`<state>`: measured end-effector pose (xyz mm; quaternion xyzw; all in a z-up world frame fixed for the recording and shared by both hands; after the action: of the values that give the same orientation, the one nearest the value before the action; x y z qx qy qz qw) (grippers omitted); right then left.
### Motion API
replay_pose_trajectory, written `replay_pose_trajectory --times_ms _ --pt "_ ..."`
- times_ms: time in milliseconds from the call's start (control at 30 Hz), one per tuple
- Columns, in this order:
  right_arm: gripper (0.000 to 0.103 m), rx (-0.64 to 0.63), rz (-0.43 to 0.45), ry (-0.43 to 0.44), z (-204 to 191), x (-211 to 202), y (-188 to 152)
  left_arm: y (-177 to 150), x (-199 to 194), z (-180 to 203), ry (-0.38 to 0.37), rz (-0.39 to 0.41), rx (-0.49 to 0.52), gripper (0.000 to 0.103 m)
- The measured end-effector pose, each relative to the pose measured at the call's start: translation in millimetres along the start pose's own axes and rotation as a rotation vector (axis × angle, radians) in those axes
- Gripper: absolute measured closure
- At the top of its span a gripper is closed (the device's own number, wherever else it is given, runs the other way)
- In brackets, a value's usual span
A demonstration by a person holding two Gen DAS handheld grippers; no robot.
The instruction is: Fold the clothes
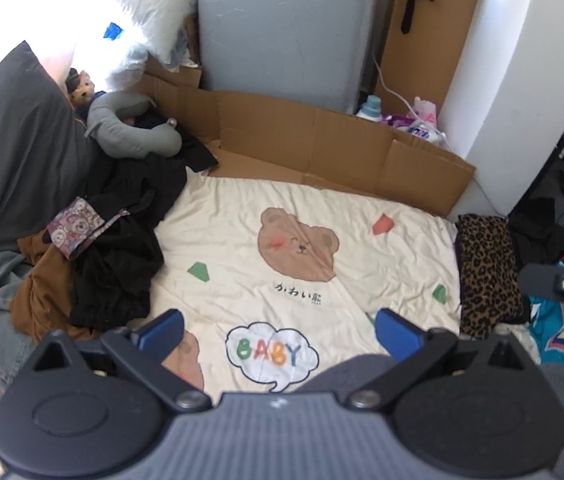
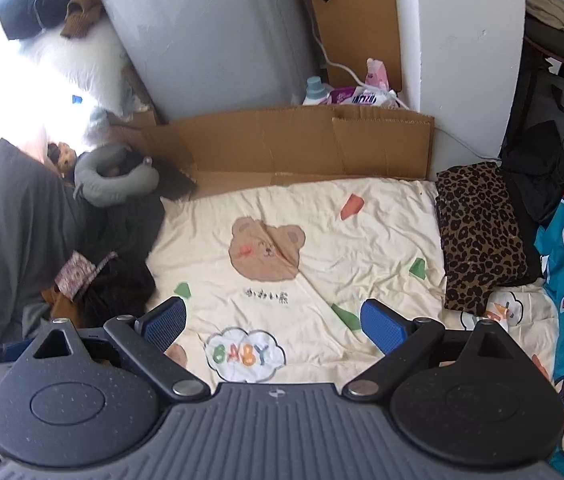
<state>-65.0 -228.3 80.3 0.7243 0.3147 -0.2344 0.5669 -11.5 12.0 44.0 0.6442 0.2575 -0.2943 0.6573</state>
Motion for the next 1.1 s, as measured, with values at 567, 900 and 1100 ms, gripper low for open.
replay_pose_trajectory --times_ms 567,900,1100 --pt "0.006 -0.083 -0.063 -0.001 12.4 18.7 -17.2 -13.9 18.9 -0.9 0.022 -0.048 -0.044 0.000" --pt "0.006 -0.106 -0.118 0.022 8.2 27.7 -16.5 -14.9 22.9 -0.1 0.061 -0.070 -0.052 0.000" --pt "0.006 -0.123 -0.127 0.019 6.3 29.7 -16.2 -14.0 27.0 -3.0 0.051 -0.093 -0.072 0.000"
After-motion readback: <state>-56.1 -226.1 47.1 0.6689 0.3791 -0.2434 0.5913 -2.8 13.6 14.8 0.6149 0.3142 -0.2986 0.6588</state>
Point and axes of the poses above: each gripper's, at about its wrist camera, not at the fingertips, and x roughly the way its jaws point, z to its right, y to its top, the point moved 1 cm from there along x, roughly the way its jaws point, and after that the axes turned 9 degrees about z, right-handed, at the moved point
